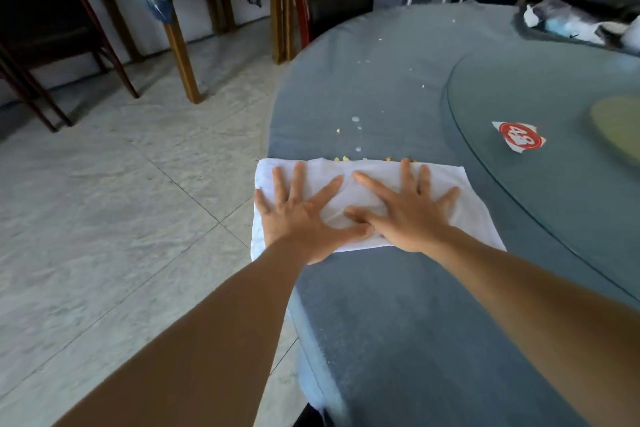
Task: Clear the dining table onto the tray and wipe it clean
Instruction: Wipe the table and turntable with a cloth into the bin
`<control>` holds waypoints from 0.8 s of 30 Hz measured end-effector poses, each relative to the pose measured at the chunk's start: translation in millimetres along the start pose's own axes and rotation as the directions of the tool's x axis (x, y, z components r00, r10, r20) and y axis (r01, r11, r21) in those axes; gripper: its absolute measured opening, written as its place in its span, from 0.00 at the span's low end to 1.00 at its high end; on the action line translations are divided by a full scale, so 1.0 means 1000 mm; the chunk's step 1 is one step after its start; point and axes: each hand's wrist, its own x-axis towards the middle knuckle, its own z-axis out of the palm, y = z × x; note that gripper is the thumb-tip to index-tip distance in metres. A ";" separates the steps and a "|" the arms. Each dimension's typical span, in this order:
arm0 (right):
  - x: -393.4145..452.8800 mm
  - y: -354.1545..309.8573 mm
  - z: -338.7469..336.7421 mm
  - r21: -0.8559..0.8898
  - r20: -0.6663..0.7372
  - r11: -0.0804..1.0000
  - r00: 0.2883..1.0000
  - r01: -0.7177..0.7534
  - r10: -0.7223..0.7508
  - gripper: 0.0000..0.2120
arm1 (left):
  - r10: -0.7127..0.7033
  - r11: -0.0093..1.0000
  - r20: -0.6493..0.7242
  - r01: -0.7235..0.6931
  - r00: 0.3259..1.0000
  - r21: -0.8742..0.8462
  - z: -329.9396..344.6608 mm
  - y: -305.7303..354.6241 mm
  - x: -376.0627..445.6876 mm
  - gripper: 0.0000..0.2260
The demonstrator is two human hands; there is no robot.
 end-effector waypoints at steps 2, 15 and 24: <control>0.015 -0.007 -0.002 0.006 -0.023 1.000 0.999 -0.027 0.027 0.38 | 0.036 0.999 -0.012 -0.036 0.999 0.005 -0.006 -0.008 0.022 0.48; 0.130 -0.033 -0.023 0.074 -0.062 0.975 0.975 -0.210 0.215 0.36 | 0.248 0.966 0.024 -0.249 0.968 0.074 -0.043 -0.027 0.176 0.49; 0.211 -0.030 -0.048 0.097 -0.055 0.935 0.936 -0.342 0.348 0.39 | 0.351 0.927 0.064 -0.357 0.934 0.120 -0.068 -0.010 0.285 0.51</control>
